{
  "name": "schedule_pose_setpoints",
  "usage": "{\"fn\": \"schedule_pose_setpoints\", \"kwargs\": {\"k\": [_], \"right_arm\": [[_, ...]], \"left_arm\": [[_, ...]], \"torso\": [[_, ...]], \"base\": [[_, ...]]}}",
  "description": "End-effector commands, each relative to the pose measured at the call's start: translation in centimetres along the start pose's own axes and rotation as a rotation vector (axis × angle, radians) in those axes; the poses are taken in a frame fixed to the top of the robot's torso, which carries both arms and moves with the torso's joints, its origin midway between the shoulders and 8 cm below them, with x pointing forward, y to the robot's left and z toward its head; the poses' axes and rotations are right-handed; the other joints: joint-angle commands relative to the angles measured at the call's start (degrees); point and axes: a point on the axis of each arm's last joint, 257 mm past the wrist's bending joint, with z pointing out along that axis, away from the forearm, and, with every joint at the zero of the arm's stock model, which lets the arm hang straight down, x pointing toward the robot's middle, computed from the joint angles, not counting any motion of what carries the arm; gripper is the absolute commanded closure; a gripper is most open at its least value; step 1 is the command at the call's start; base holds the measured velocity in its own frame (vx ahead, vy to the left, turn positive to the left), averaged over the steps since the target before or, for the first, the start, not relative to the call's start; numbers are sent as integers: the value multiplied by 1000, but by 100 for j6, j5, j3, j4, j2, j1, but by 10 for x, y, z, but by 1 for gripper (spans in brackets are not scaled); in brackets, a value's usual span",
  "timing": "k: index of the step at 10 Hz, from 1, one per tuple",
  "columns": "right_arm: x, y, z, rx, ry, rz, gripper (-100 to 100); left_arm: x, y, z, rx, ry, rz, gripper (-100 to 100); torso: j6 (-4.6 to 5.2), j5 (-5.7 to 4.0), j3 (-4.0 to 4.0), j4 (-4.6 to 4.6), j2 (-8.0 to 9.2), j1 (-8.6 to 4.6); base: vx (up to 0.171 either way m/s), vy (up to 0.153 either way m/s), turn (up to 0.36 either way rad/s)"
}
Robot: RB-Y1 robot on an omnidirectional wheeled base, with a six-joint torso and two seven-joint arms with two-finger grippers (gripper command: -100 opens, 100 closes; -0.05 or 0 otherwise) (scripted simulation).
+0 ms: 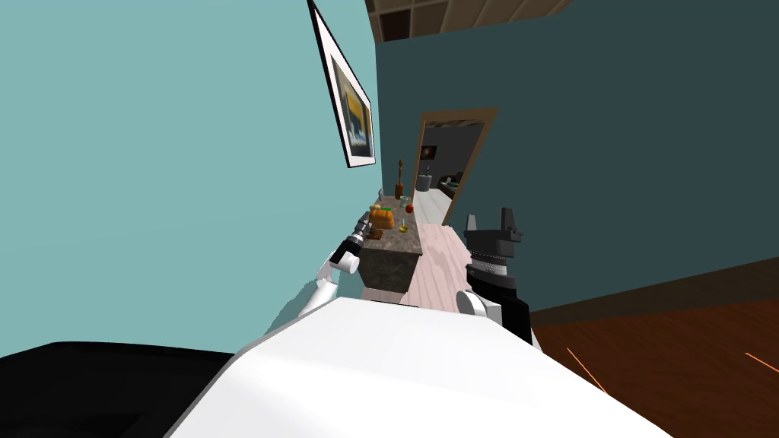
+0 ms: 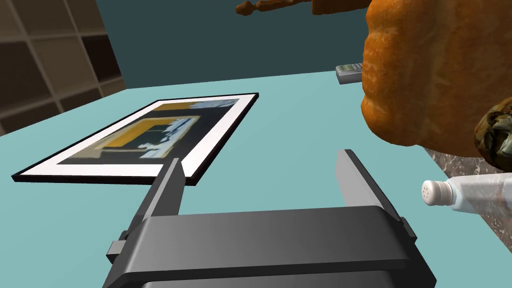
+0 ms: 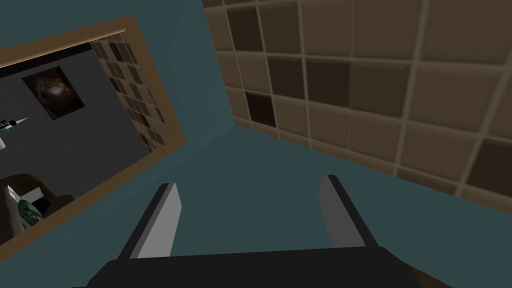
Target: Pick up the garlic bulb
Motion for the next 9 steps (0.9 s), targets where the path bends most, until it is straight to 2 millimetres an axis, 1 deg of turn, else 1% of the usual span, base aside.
{"fn": "schedule_pose_setpoints", "kwargs": {"k": [1,2,3,4,5,6,7,9], "right_arm": [[0,0,0,0,0,0,0],[0,0,0,0,0,0,0],[0,0,0,0,0,0,0],[0,0,0,0,0,0,0],[0,0,0,0,0,0,0],[0,0,0,0,0,0,0],[0,0,0,0,0,0,0],[0,0,0,0,0,0,0]], "left_arm": [[5,18,11,-57,27,10,-100],[5,25,11,-84,30,11,-100],[8,35,21,-120,52,21,-100],[8,43,20,-151,55,22,-100],[11,50,30,-184,78,33,-100],[11,61,28,-219,80,34,-100],[12,70,37,-251,99,46,-100],[12,79,35,-289,105,48,-100]], "torso": [[0,0,0,0,0,0],[1,0,0,0,-1,0],[0,0,0,0,0,-1],[1,0,-1,0,-2,-1],[-1,0,0,0,0,0],[1,0,-1,0,-1,-1],[-1,0,0,0,0,0],[-1,0,1,0,1,-1]], "base": [[0,0,0],[0,0,0],[0,0,0],[5,-3,-3],[0,0,0],[0,0,0],[0,0,0],[0,0,0]]}}
